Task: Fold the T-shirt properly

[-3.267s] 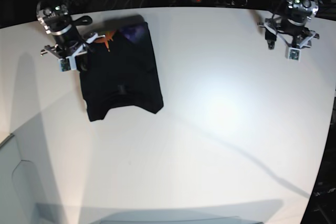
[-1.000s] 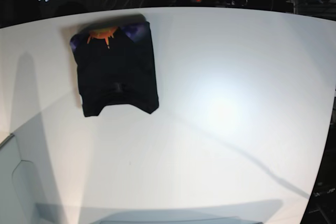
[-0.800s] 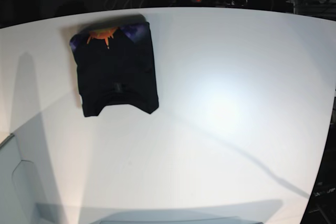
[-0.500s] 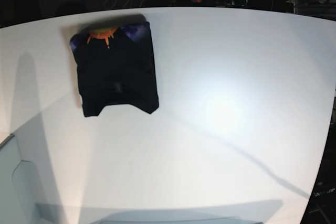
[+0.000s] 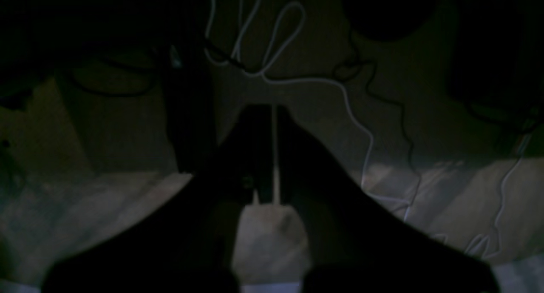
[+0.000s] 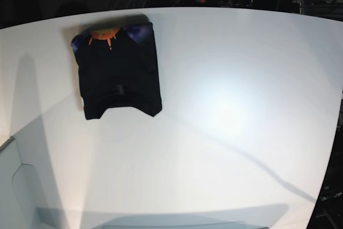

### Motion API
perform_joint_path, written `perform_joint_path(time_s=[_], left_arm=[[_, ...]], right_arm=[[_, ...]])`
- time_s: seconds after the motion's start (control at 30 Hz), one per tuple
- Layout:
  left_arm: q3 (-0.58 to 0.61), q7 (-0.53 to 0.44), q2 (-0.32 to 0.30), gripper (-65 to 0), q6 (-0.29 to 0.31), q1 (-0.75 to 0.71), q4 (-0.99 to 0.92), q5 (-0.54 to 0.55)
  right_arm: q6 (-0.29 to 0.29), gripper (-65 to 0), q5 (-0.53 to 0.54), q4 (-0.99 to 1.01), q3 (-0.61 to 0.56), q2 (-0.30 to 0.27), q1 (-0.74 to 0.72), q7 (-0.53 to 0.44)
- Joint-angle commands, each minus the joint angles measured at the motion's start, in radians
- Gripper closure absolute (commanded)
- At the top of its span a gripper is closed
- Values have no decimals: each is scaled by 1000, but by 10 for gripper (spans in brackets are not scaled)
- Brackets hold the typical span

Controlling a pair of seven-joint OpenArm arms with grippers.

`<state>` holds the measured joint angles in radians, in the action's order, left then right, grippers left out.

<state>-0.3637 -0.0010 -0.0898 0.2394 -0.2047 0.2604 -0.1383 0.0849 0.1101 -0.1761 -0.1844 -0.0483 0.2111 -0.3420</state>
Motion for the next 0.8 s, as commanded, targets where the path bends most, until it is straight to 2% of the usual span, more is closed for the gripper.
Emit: perform_joint_path(time_s=[0.0,0.2,0.43,0.77], left_arm=[[13,-6,-6,0,4,1,3,1],[44,-7,-3,0,4,3,3,2],[47,-4,20,0,4,27,3,-5],[45,-6,38,0,4,31,1,-5]], right_arm=[[20,0,3,2,-4,5,12,-7],[16,0,3,3,-8,15,-2,-4],[16,0,3,2,-8,-5,-25,68],[16,0,3,0,-8,-9,-26,62]])
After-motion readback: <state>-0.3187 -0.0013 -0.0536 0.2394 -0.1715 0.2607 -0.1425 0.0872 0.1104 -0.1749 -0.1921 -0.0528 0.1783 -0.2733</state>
